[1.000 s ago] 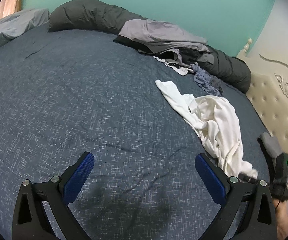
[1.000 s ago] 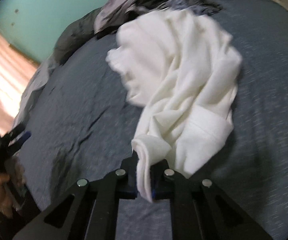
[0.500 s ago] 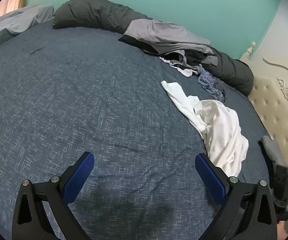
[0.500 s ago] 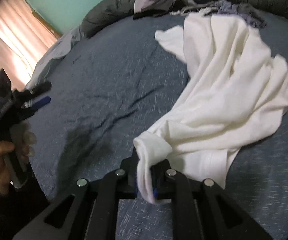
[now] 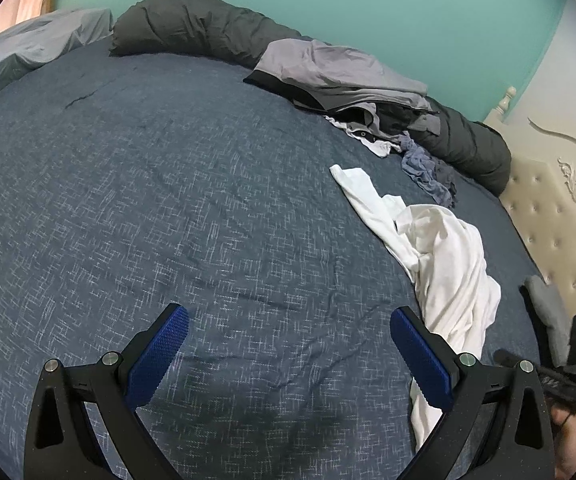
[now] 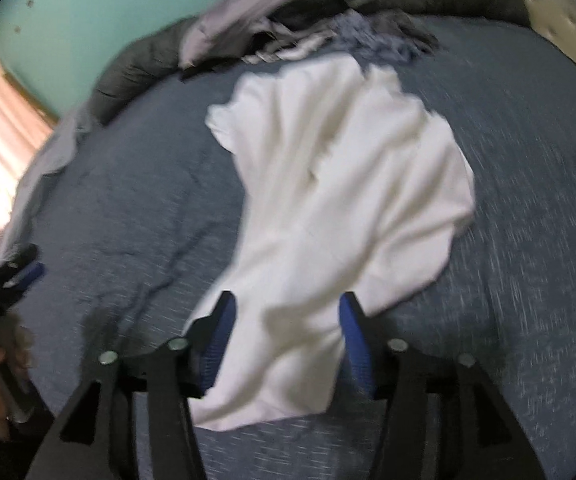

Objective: Fold clothes

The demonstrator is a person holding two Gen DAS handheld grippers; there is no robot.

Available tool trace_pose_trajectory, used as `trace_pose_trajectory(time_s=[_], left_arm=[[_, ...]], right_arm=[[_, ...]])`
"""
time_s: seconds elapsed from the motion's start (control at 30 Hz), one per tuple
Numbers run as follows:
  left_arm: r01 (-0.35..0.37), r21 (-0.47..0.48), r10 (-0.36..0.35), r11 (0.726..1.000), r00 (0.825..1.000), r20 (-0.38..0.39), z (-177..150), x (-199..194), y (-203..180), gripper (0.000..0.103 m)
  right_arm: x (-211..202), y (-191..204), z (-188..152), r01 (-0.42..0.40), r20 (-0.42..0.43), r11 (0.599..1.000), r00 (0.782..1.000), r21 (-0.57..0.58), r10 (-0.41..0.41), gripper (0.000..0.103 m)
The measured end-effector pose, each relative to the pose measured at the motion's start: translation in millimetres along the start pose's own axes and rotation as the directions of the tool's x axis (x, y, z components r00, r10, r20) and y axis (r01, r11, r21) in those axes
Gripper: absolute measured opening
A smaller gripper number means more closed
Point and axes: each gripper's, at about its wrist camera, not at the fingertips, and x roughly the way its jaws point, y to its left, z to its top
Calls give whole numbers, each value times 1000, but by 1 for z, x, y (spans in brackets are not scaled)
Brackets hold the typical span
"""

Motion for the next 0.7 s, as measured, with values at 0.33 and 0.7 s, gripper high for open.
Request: trace_pose_trajectory(time_s=[0.33, 0.7], left_arm=[[0, -13, 0, 1000, 1000, -10, -1, 2, 4, 103], [16, -24, -16, 1000, 1000, -14, 2, 0, 4, 103]], right_arm=[[21, -16, -14, -42, -31, 995, 999, 94, 45, 57], [11, -15, -45, -66, -116, 998, 991, 18, 68, 29]])
